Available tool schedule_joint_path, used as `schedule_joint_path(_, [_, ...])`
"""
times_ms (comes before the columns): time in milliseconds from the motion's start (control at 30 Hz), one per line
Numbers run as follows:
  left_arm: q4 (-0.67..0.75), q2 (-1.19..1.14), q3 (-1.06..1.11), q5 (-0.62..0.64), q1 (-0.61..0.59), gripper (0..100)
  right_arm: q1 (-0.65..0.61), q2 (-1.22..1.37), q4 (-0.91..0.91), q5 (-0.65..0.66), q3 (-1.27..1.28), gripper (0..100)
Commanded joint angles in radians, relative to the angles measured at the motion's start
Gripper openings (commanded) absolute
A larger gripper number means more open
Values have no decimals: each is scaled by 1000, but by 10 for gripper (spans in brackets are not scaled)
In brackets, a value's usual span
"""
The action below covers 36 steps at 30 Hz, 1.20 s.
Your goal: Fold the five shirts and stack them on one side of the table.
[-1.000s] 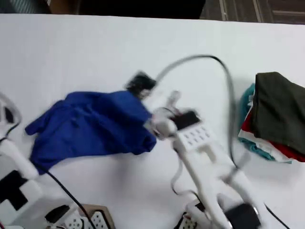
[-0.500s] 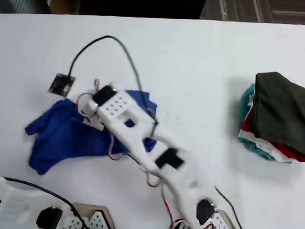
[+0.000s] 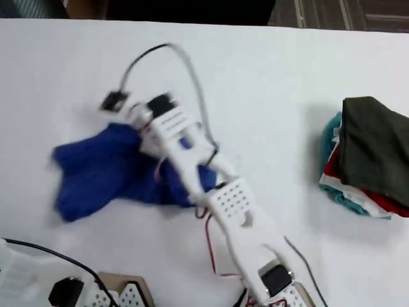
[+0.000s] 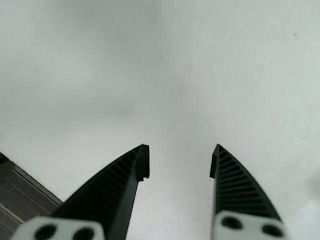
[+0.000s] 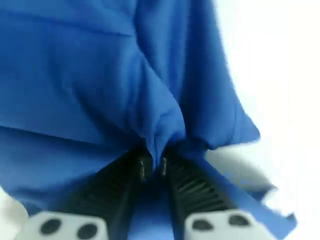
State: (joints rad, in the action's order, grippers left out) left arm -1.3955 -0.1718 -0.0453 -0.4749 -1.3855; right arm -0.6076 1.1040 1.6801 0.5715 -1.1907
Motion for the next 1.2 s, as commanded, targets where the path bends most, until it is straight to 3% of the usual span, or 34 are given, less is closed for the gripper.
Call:
schedule_joint_path(0, [11, 3, -2, 0, 57, 222, 191, -35, 22, 6, -89, 21])
schedule_joint_path(133, [12, 3, -2, 0, 101, 222, 332, -101, 24, 8, -97, 21])
schedule_joint_path(267, [12, 2, -2, 9, 146, 222, 377, -166, 24, 8, -95, 24])
schedule_joint_path(367, [11, 2, -2, 48, 172, 222, 337, -219, 24, 6, -95, 81])
schedule_joint_path(567, [8, 2, -1, 55, 207, 222, 165, -340, -21, 3, -95, 319])
schedule_joint_path(800, [-18, 6, -2, 55, 180, 222, 8, -165, -254, -3, -94, 322])
schedule_joint_path(967, [-63, 8, -8, 49, 150, 222, 5, 45, -337, -18, -104, 322])
schedule_joint_path(1100, [-64, 9, -8, 49, 137, 222, 21, 125, -303, -11, -106, 317])
schedule_joint_path(1167, [-64, 9, -8, 49, 138, 222, 24, 125, -232, -11, -106, 256])
